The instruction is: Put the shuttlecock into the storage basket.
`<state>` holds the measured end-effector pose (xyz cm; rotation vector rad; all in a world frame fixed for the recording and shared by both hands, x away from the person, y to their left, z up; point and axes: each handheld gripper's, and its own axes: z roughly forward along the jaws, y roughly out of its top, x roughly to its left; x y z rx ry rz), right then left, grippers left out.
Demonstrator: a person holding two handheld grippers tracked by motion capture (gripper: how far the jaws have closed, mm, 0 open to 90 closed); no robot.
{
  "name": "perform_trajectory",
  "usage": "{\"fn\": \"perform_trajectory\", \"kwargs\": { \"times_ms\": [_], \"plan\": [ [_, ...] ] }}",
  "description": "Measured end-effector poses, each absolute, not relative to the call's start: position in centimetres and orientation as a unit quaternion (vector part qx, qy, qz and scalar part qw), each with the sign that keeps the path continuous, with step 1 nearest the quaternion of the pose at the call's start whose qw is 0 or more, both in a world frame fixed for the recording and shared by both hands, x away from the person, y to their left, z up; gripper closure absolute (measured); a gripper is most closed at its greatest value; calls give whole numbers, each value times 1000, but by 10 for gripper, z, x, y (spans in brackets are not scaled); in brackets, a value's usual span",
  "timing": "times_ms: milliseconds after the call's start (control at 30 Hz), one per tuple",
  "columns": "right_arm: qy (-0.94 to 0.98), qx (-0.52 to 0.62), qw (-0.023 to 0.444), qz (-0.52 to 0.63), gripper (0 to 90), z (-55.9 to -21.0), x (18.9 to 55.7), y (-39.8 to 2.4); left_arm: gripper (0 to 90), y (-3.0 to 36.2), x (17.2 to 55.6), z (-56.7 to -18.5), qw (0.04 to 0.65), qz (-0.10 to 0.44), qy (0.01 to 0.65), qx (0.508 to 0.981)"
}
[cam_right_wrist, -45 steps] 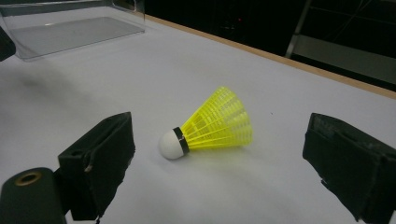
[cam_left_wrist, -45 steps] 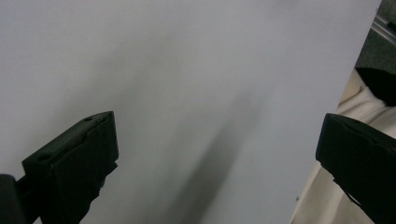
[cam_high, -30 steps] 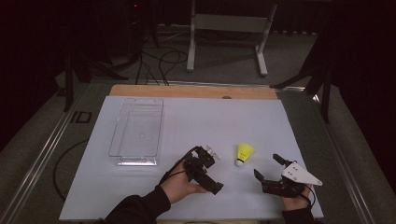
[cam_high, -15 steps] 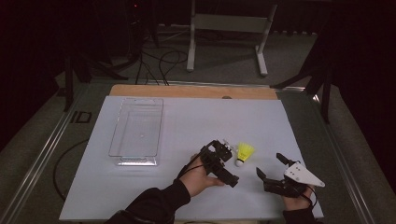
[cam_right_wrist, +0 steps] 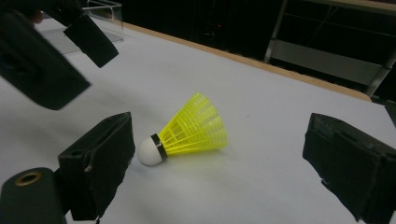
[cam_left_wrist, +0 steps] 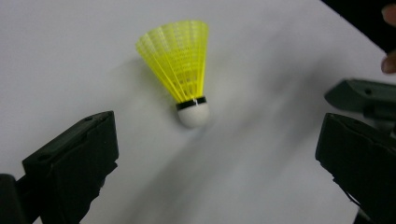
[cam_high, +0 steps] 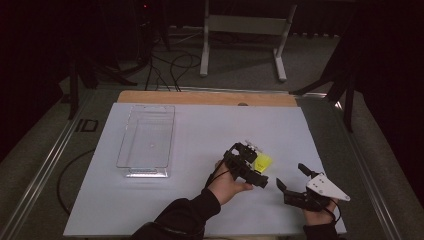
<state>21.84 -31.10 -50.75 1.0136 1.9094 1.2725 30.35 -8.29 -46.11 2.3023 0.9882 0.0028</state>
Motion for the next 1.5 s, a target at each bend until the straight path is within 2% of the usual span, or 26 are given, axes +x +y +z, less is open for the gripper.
{"fn": "perform_trajectory", "kwargs": {
  "times_ms": [367, 667, 900, 1033, 1500],
  "plan": [
    [721, 387, 314, 482, 91, -508, 219, -312, 20, -96, 308, -478, 331, 21, 423, 844],
    [720, 388, 312, 483, 91, -508, 219, -312, 72, -105, 309, -502, 326, 25, 451, 830],
    [721, 387, 312, 483, 91, -508, 219, -311, 176, -112, 309, -518, 315, 21, 466, 827],
    [721, 389, 311, 481, 91, -508, 219, -312, 293, -112, 310, -523, 318, -2, 458, 831],
    [724, 388, 307, 481, 91, -509, 219, -311, 546, -115, 316, -527, 299, -1, 457, 838]
  ]
}}
